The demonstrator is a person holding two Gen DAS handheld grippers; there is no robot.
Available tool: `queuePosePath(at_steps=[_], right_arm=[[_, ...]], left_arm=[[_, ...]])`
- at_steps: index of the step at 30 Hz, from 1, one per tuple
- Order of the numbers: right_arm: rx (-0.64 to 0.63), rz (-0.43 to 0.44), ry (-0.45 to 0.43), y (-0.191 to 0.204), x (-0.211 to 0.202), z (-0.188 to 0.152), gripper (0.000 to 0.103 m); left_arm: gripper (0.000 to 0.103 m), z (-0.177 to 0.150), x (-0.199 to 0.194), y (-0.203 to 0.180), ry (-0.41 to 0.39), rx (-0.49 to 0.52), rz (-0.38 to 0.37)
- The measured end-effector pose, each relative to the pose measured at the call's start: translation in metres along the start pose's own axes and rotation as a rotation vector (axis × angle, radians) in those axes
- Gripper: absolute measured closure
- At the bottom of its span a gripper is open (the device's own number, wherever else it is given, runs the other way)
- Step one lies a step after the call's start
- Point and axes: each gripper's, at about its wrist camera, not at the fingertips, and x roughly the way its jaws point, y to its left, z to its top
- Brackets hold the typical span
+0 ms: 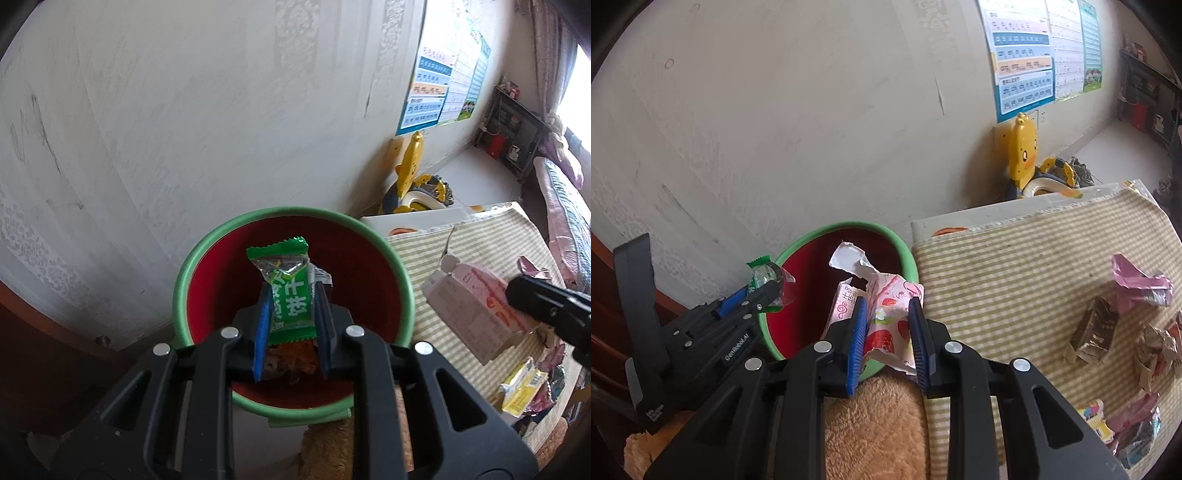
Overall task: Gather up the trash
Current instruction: 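Drop the green wrapper and pink-and-white wrapper into the red bucket, opening both tools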
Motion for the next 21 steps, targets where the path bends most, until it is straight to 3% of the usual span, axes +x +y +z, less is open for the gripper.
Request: queuePosePath(at_steps=[5, 6, 8, 9, 12, 14, 19, 21], right_arm=[[-0.026, -0.004, -0.002, 0.012, 0.010, 0.011, 0.082], [-0.030, -0.002, 0.000, 0.013, 0.012, 0.013, 0.094], [-0.040, -0.004, 0.002, 0.018, 0.017, 0.018, 0.098], [-0.045, -0.007, 0.000, 0.020, 0.019, 0.019, 0.096], [-0.049, 0.006, 0.009, 0.021, 0.025, 0.023, 0.093], [-0.050, 0.008, 0.004, 0.022, 0.024, 0.023, 0.088], [-0.027, -0.002, 0.009, 0.012, 0.017, 0.012, 0.060], [-0.020, -0.011, 0.016, 0.006, 0.013, 0.007, 0.060]], left_arm=[[0.082, 0.001, 0.020, 0.015, 0.030, -0.023, 0.022], [0.082, 0.001, 0.024, 0.018, 0.037, -0.027, 0.024], [0.082, 0.002, 0.029, 0.022, 0.047, -0.030, 0.027], [0.078, 0.002, 0.031, 0.024, 0.051, -0.032, 0.030], [0.050, 0.001, 0.040, 0.028, 0.073, -0.046, 0.027], [0.049, -0.001, 0.043, 0.028, 0.084, -0.046, 0.024], [0.038, -0.006, 0.042, 0.027, 0.090, -0.050, 0.012], [0.038, -0.007, 0.039, 0.024, 0.088, -0.046, 0.002]])
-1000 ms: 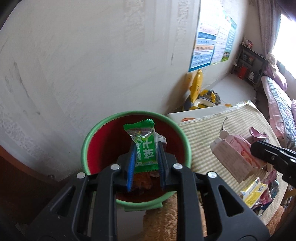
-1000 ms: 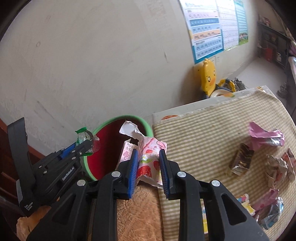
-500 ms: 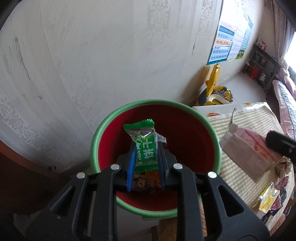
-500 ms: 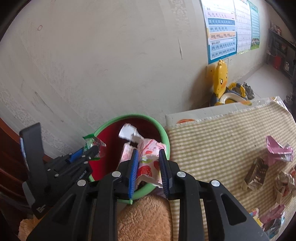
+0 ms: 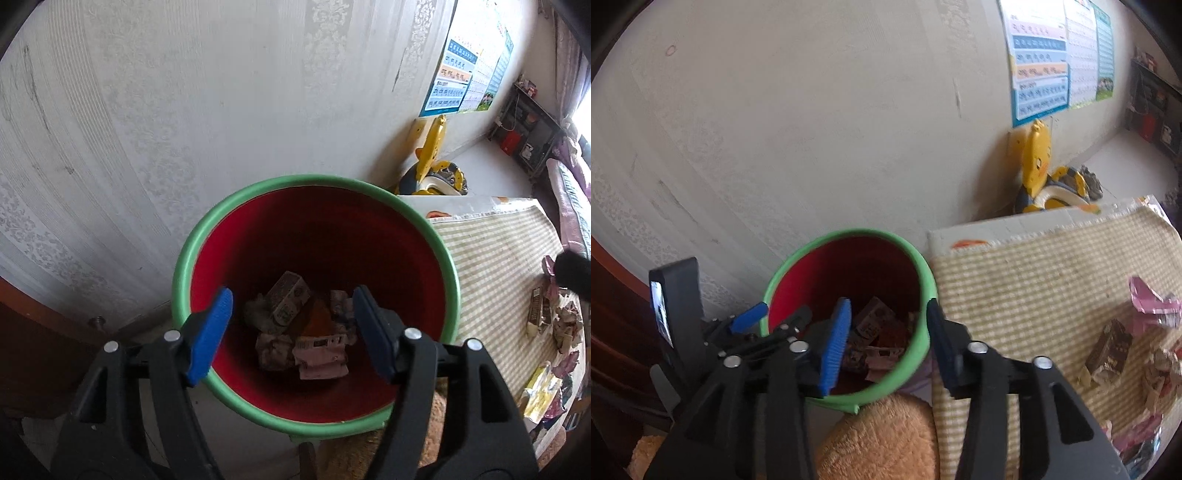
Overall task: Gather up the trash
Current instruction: 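Drop the green wrapper and pink-and-white wrapper into the red bucket, opening both tools, then grasp the brown Baisha cigarette box on the table with the left tool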
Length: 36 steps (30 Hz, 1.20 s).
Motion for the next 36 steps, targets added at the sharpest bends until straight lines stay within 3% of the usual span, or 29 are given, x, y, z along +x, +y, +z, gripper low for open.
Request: queuePosePath(at_steps=[5, 9, 10, 15, 18, 25, 31, 36], right_arm=[[0.034, -0.037, -0.009, -0.020, -0.018, -0.015, 0.052], [0.066, -0.063, -0.039, -0.041, -0.040, -0.028, 0.039], [0.075, -0.080, -0.054, -0.050, -0.049, -0.034, 0.032], [0.117, -0.163, -0.079, -0.087, -0.080, -0.059, 0.019], [0.148, -0.237, -0.086, -0.114, -0.098, -0.081, 0.017], [0.224, -0.400, -0.160, -0.170, -0.137, -0.122, 0.016], [0.352, -0.335, -0.167, -0.209, -0.158, -0.141, 0.016], [0.384, -0.335, -0.166, -0.223, -0.166, -0.157, 0.016]], left_arm=[[0.038, 0.001, -0.009, -0.009, -0.012, 0.021, -0.018], [0.038, -0.002, -0.022, -0.027, -0.025, 0.058, -0.050], [0.038, -0.004, -0.026, -0.037, -0.029, 0.078, -0.065], [0.038, -0.016, -0.032, -0.086, -0.009, 0.174, -0.148], [0.036, -0.022, -0.033, -0.121, 0.004, 0.245, -0.208], [0.019, -0.037, -0.025, -0.226, 0.007, 0.449, -0.305], [0.019, -0.042, 0.005, -0.294, 0.082, 0.493, -0.364], [0.019, -0.042, 0.033, -0.334, 0.118, 0.519, -0.329]])
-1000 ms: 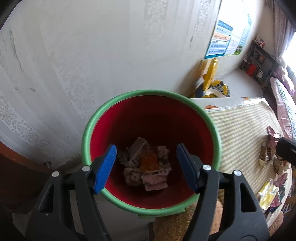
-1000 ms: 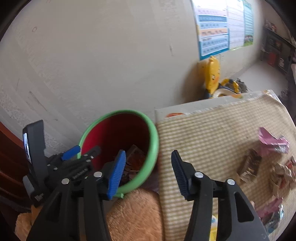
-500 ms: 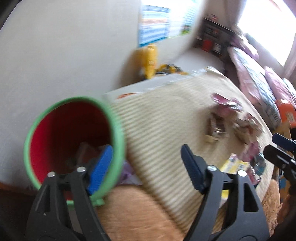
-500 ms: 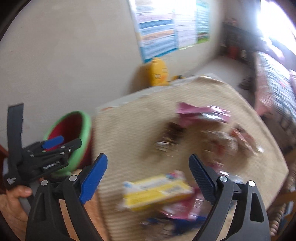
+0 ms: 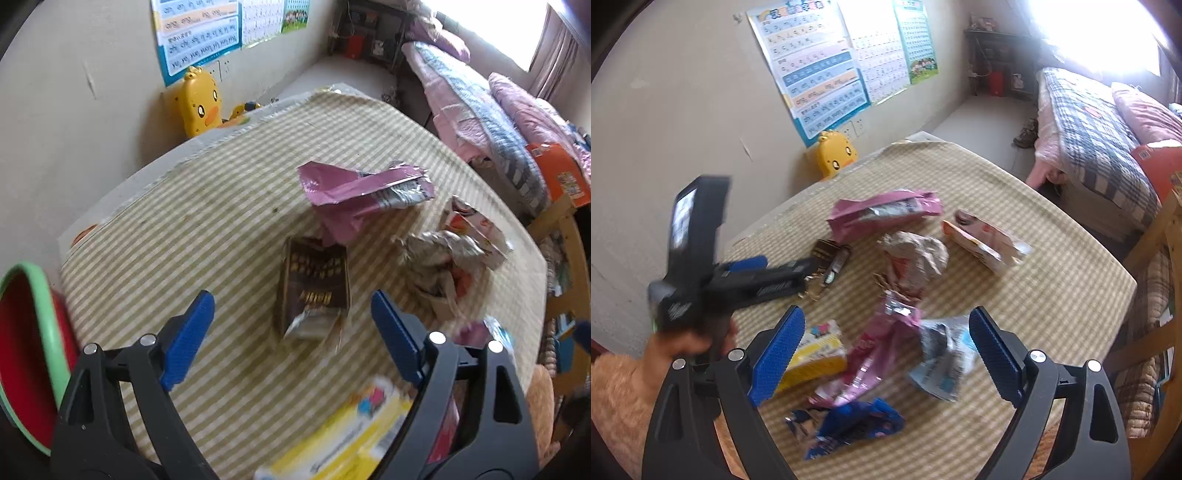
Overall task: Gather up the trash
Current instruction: 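Grasp the brown Baisha cigarette box on the table with the left tool, then grasp the pink snack bag with the right tool while the left tool holds the box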
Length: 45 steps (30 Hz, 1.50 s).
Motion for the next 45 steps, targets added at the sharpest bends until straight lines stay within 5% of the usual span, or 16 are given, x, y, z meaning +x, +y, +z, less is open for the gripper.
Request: queuePosePath(at_steps=[3, 8, 11, 17, 24, 29, 30, 33, 38, 45], right_arm=[[0.057, 0.016, 0.009, -0.017, -0.001, -0.004, 0.016], [0.101, 0.030, 0.011, -0.026, 0.000, 0.002, 0.016], [0.062, 0.029, 0.009, -0.020, 0.006, 0.016, 0.016], [-0.296, -0.086, 0.015, 0.013, 0.050, 0.078, 0.015], [-0.742, -0.202, 0.239, 0.064, 0.159, 0.108, 0.015], [-0.879, -0.250, 0.368, 0.077, 0.208, 0.105, 0.016], [-0.884, -0.253, 0.382, 0.077, 0.212, 0.104, 0.018], [-0.889, -0.277, 0.411, 0.079, 0.222, 0.102, 0.047], [-0.803, -0.220, 0.366, 0.081, 0.202, 0.106, 0.055], [-0.434, -0.007, 0.184, 0.075, 0.116, 0.133, 0.061]], left_arm=[[0.022, 0.009, 0.022, -0.006, 0.050, 0.004, 0.022], [0.054, 0.008, 0.046, -0.003, 0.124, -0.022, 0.028], [0.055, 0.003, 0.041, -0.003, 0.125, -0.012, 0.020], [0.056, -0.018, -0.008, 0.017, 0.081, -0.072, -0.020], [0.055, -0.044, -0.076, 0.041, -0.004, -0.131, -0.041], [0.055, -0.056, -0.096, 0.054, -0.037, -0.147, -0.019], [0.055, -0.057, -0.097, 0.055, -0.038, -0.148, -0.015], [0.055, -0.060, -0.098, 0.060, -0.036, -0.166, -0.013], [0.055, -0.062, -0.098, 0.070, -0.049, -0.181, 0.000], [0.055, -0.059, -0.113, 0.078, -0.104, -0.195, 0.037]])
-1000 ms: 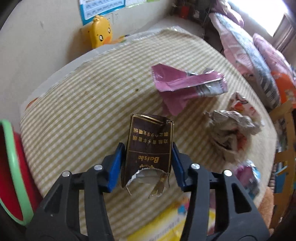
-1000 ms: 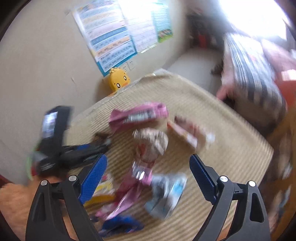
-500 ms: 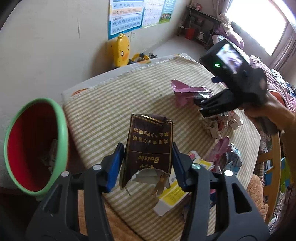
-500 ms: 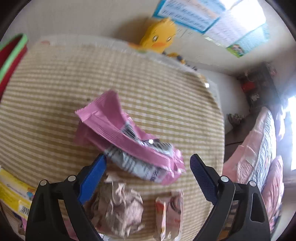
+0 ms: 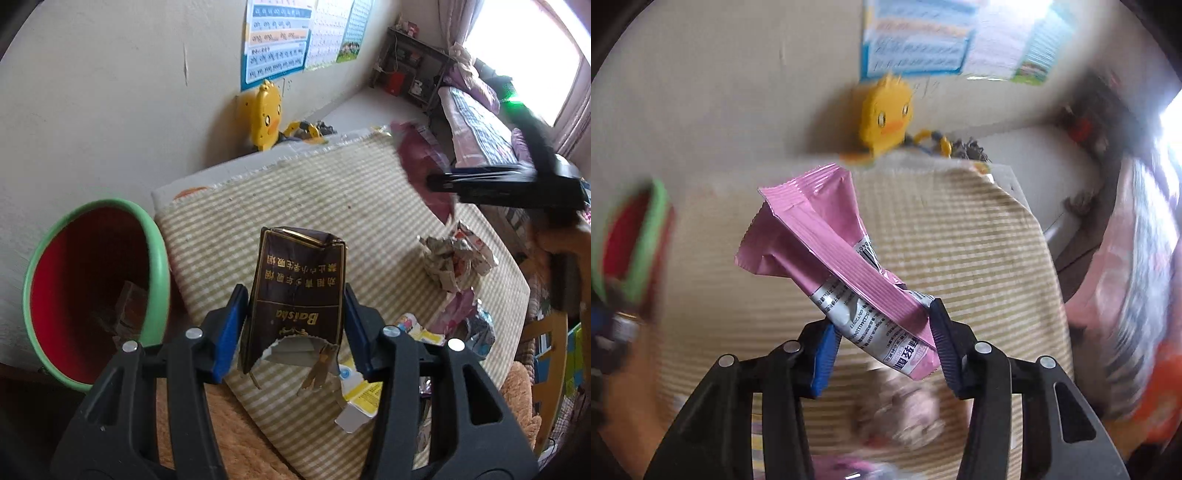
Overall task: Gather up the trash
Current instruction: 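Grasp the pink snack bag with the right tool while the left tool holds the box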
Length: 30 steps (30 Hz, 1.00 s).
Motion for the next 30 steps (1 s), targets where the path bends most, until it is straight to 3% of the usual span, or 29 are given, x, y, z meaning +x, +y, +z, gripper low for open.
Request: queuePosePath(at_steps=[5, 7, 9, 14, 17, 19, 20, 30], right_arm=[[0.128, 0.095, -0.132, 0.013, -0.054, -0.026, 0.070], [0.159, 0.126, -0.167, 0.023, -0.069, -0.039, 0.078], [0.194, 0.141, -0.200, 0.033, -0.079, -0.053, 0.079], [0.226, 0.138, -0.159, 0.053, -0.075, -0.077, 0.079], [0.251, 0.103, -0.111, 0.050, -0.061, -0.087, 0.064], [0.266, 0.070, -0.093, 0.043, -0.057, -0.092, 0.043], [0.266, 0.064, -0.082, 0.038, -0.053, -0.092, 0.040], [0.312, 0.123, -0.014, 0.024, -0.026, -0.111, 0.035]], left_arm=[[0.055, 0.007, -0.017, 0.008, -0.055, -0.033, 0.005], [0.055, 0.008, -0.025, 0.008, -0.089, -0.029, 0.017], [0.055, 0.010, -0.032, 0.007, -0.113, -0.024, 0.027], [0.055, 0.011, -0.042, 0.008, -0.138, -0.013, 0.045], [0.055, 0.008, -0.042, 0.010, -0.133, -0.017, 0.042], [0.055, 0.005, -0.042, 0.010, -0.128, -0.009, 0.044], [0.055, 0.005, -0.041, 0.010, -0.122, -0.005, 0.045], [0.055, 0.000, -0.035, 0.006, -0.102, -0.013, 0.041]])
